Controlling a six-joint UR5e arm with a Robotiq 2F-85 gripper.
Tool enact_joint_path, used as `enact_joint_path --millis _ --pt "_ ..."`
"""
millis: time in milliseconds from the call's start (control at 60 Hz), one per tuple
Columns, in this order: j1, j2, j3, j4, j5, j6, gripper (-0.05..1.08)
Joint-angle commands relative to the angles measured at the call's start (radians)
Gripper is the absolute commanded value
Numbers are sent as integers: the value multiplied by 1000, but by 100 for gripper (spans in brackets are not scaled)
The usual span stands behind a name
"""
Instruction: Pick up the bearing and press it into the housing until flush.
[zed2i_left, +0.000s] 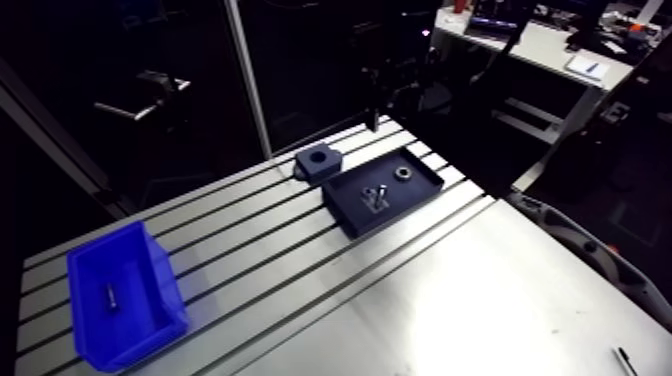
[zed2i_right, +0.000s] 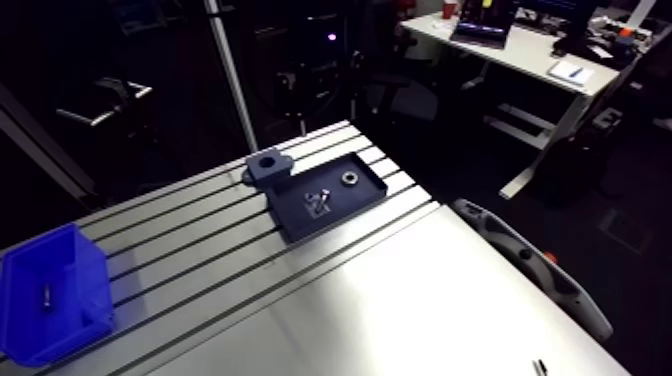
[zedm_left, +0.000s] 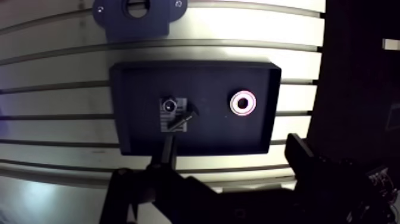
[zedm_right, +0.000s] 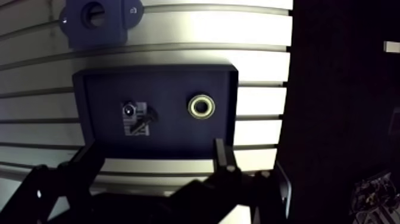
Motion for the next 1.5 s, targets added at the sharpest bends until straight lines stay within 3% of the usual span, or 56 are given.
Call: enact_joint_path --millis 17,133,250,517,1500 --pt "-21 22 8 -19 -1 -25 1" --pt "-23 35 14 -42 -1 -30 4" --pt "-23 56 18 -66 -3 -29 23" --pt "-32 84 34 -103 -4 -29 35" --pt "-43 133 77 -184 -13 -25 35"
